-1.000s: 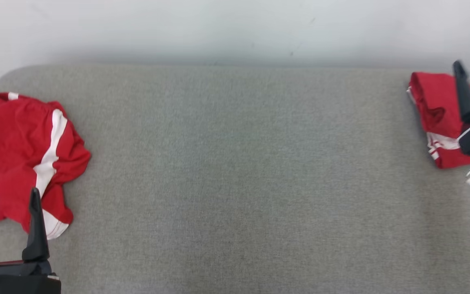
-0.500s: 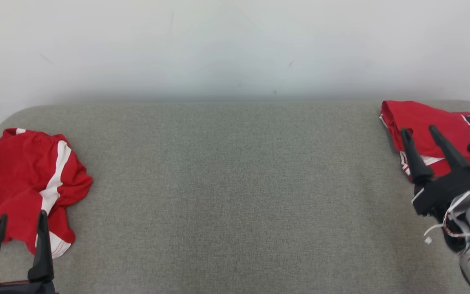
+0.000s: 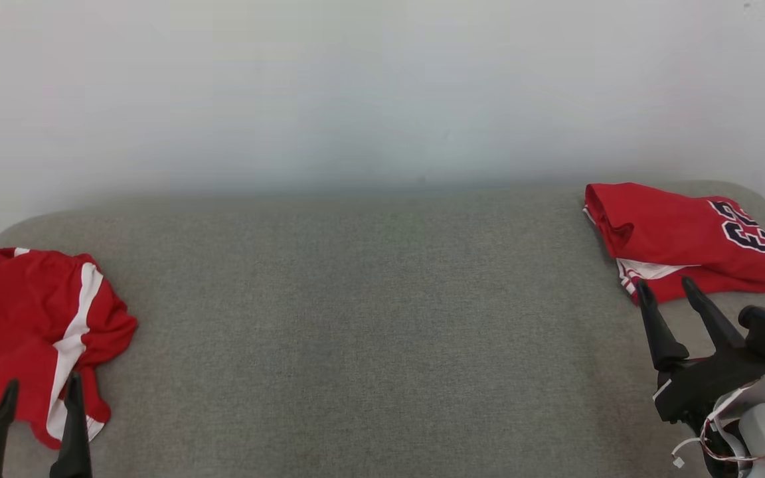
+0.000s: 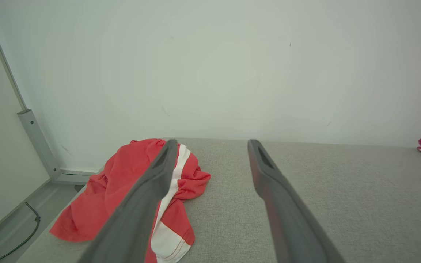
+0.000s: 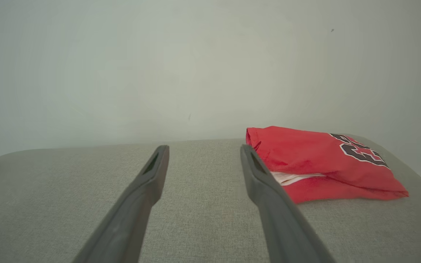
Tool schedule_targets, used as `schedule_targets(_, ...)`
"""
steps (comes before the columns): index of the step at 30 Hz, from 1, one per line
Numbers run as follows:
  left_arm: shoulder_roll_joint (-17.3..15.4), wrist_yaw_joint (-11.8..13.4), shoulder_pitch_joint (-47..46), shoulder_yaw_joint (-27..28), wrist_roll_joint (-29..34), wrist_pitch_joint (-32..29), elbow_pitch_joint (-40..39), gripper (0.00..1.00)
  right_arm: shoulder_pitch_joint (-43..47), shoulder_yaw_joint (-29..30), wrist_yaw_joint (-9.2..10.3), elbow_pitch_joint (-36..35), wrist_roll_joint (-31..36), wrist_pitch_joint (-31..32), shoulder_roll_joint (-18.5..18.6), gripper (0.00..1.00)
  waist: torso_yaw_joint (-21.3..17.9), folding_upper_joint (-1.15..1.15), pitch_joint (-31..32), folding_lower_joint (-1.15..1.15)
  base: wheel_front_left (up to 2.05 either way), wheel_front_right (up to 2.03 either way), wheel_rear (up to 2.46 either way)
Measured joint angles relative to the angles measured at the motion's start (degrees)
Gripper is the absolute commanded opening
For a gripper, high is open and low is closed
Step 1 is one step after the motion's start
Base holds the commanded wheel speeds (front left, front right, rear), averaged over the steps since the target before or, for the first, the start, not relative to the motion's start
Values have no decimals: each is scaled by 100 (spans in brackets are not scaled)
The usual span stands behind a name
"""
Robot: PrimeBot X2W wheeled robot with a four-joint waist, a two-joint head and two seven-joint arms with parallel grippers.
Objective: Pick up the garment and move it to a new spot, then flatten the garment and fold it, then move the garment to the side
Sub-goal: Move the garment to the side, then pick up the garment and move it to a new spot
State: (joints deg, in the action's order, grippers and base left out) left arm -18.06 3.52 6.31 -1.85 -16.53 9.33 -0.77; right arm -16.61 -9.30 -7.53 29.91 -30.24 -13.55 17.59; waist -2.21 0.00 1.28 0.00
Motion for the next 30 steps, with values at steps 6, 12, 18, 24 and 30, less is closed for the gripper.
schedule_targets(6,73,5,6,-105,-23,1,46,100,573,600,0,-584,427,153,-342,100,-70,0,112,-1,0,0,0)
schedule_targets(12,86,11,-9,-152,-40,-8,105,100,1140,1066,0,-1255,862,403,-700,100,-30,0,201,-1,0,0,0)
schedule_targets(18,96,51,-2,-168,-111,-5,152,100,1536,1412,0,-1782,1214,579,-1050,100,-18,1,247,-1,0,0,0)
schedule_targets(24,103,44,31,-223,-162,-58,193,100,1813,1688,0,-2227,1518,717,-1276,100,-32,0,283,0,0,0,0)
schedule_targets(30,-10,60,89,-322,-79,-275,326,100,2098,1869,0,-2538,1796,959,-1356,100,-66,0,353,-1,0,0,0)
